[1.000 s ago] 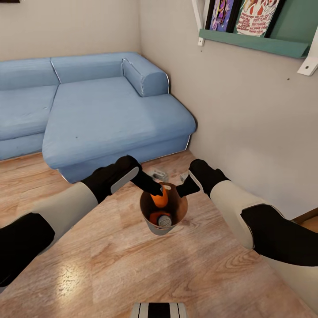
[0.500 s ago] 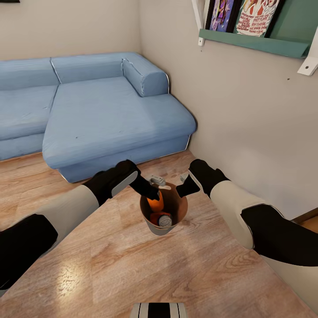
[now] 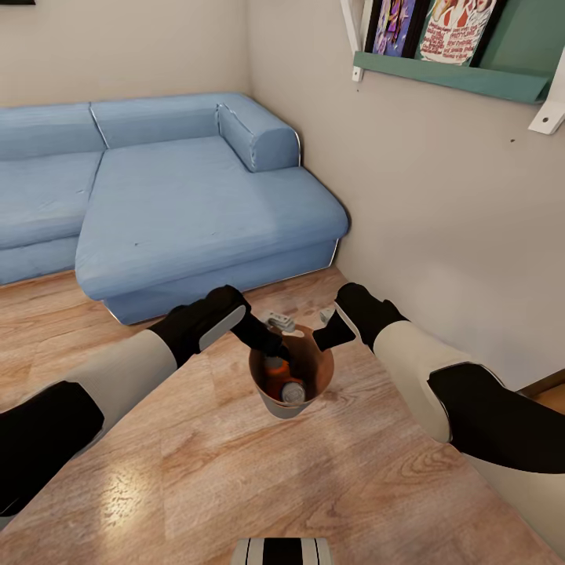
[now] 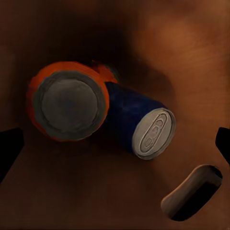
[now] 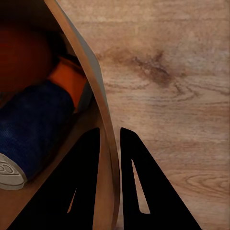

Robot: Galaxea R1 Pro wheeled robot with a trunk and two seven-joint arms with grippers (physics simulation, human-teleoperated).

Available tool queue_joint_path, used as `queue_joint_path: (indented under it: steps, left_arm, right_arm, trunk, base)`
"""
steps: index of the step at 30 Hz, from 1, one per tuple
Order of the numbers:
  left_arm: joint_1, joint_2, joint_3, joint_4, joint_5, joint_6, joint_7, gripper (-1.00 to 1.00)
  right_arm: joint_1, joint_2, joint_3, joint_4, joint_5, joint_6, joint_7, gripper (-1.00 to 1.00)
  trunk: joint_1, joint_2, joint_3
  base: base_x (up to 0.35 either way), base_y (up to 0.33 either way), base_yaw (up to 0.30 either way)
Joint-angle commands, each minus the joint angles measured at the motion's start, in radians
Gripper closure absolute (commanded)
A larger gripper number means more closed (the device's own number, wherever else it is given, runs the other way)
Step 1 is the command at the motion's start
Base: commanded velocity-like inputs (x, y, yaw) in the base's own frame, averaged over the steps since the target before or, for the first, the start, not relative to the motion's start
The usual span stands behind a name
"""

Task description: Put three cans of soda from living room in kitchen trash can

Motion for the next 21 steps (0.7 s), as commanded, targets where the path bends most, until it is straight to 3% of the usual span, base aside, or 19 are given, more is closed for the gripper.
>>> queue_joint_path:
  steps: [1,8,11,13,15,17,18,19,20,21]
  left_arm:
    - [0.0,0.001,0.0,0.0,0.0,0.0,0.0,-1.0]
    - [0.001,0.009,0.0,-0.012,0.004,0.0,-0.003,-1.0]
    - [0.001,0.012,0.001,-0.048,0.005,0.0,-0.006,-1.0]
    - [0.003,0.024,0.004,-0.116,0.009,0.0,-0.009,-1.0]
    - [0.005,0.084,0.007,-0.23,0.013,0.0,-0.012,-1.0]
    - [0.006,0.121,0.008,-0.293,0.015,0.0,-0.014,-1.0]
    - [0.006,0.165,0.01,-0.358,0.023,0.0,-0.016,-1.0]
    - [0.007,0.224,0.012,-0.428,0.035,0.0,-0.017,-1.0]
    - [0.007,0.254,0.012,-0.46,0.041,0.0,-0.017,-1.0]
    - [0.007,0.311,0.014,-0.517,0.052,0.0,-0.017,-1.0]
  right_arm:
    - [0.0,0.0,-0.008,0.0,-0.031,0.004,0.004,1.0]
    - [0.0,-0.001,-0.008,0.001,-0.031,0.004,0.004,1.0]
    - [0.0,-0.001,-0.008,0.002,-0.031,0.004,0.004,1.0]
    - [0.0,-0.001,-0.008,0.003,-0.031,0.004,0.004,1.0]
    - [0.0,-0.001,-0.008,0.004,-0.031,0.004,0.004,1.0]
    - [0.0,-0.001,-0.008,0.005,-0.031,0.004,0.004,1.0]
    - [0.0,-0.001,-0.008,0.007,-0.031,0.004,0.004,1.0]
    - [-0.001,-0.001,-0.008,0.008,-0.031,0.004,0.004,1.0]
    - [-0.001,-0.001,-0.008,0.009,-0.031,0.004,0.004,1.0]
    - [0.0,-0.001,-0.008,0.01,-0.031,0.004,0.004,1.0]
  trunk:
    - [0.0,0.0,0.0]
    - [0.0,0.0,0.0]
    - [0.0,0.0,0.0]
    - [0.0,0.0,0.0]
    - [0.0,0.0,0.0]
    - [0.0,0.0,0.0]
    - [0.0,0.0,0.0]
    - [0.0,0.0,0.0]
    - [0.0,0.0,0.0]
    - [0.0,0.0,0.0]
  base:
    - [0.0,0.0,0.0]
    - [0.0,0.0,0.0]
    - [0.0,0.0,0.0]
    - [0.0,0.0,0.0]
    - [0.0,0.0,0.0]
    - [0.0,0.0,0.0]
    - [0.0,0.0,0.0]
    - [0.0,0.0,0.0]
    - [0.0,0.0,0.0]
    - [0.0,0.0,0.0]
